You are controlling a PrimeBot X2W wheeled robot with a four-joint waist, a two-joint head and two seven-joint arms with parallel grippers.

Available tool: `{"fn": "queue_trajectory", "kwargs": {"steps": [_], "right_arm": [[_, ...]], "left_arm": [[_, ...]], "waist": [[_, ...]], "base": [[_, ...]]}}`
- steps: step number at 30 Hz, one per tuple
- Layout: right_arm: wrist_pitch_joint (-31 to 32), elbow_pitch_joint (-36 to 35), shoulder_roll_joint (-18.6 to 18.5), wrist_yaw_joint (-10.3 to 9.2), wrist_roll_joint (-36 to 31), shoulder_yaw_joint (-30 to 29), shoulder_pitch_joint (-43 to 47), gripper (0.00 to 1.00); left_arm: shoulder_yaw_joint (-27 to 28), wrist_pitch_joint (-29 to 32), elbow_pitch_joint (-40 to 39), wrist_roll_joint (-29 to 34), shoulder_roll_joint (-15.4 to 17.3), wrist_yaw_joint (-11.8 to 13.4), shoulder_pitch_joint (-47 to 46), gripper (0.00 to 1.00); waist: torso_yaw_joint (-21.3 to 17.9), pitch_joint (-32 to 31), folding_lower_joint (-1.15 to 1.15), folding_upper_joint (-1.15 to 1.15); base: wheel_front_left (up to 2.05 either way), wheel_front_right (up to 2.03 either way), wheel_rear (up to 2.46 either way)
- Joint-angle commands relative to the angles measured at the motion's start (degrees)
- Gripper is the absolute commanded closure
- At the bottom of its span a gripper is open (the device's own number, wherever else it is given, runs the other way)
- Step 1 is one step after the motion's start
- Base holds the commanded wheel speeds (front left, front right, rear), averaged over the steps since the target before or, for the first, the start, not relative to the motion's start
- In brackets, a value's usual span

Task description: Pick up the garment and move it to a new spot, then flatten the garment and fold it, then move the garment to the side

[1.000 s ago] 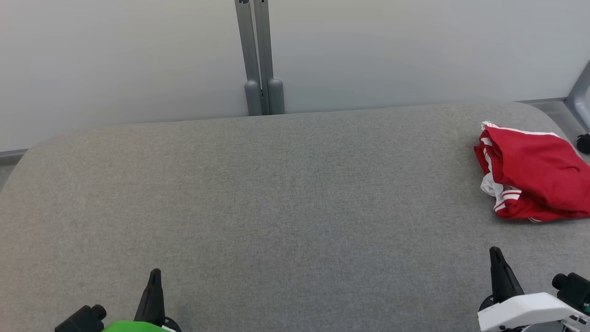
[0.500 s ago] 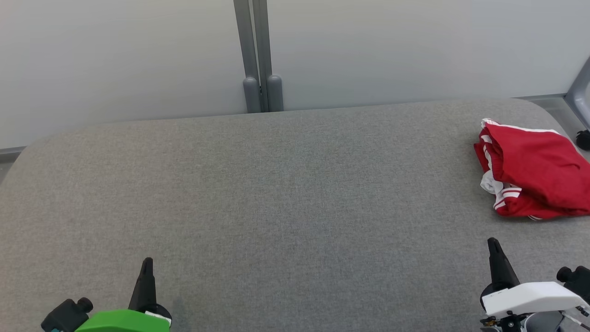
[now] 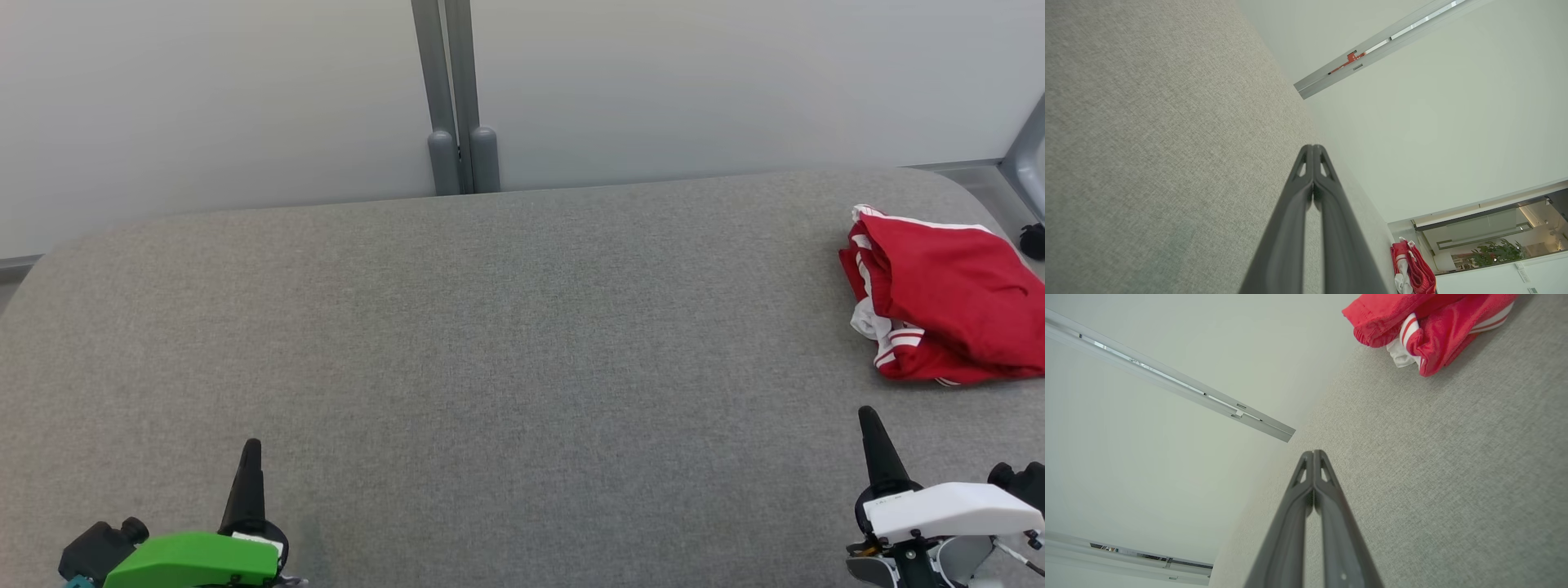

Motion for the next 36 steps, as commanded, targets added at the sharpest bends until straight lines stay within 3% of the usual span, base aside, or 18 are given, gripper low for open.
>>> {"fn": "queue_trajectory", "kwargs": {"steps": [1,36], "right_arm": [[0.5,-0.3,-0.4,0.02,1.8,-0.1,-1.6,1.00],[5.3,0.7,-0.5,0.02,21.7,-0.2,-5.1,1.00]], "left_arm": [[0.5,0.3,-0.8,-1.8,0.5,-0.2,-1.7,1.00],[3.3,5.2,-1.7,-18.2,0.5,-0.3,-4.8,1.00]], "waist": [[0.0,0.1,0.00,0.00],[-0.4,1.4,0.00,0.00]], "base": [[0.00,0.00,0.00],[0.00,0.00,0.00]]}}
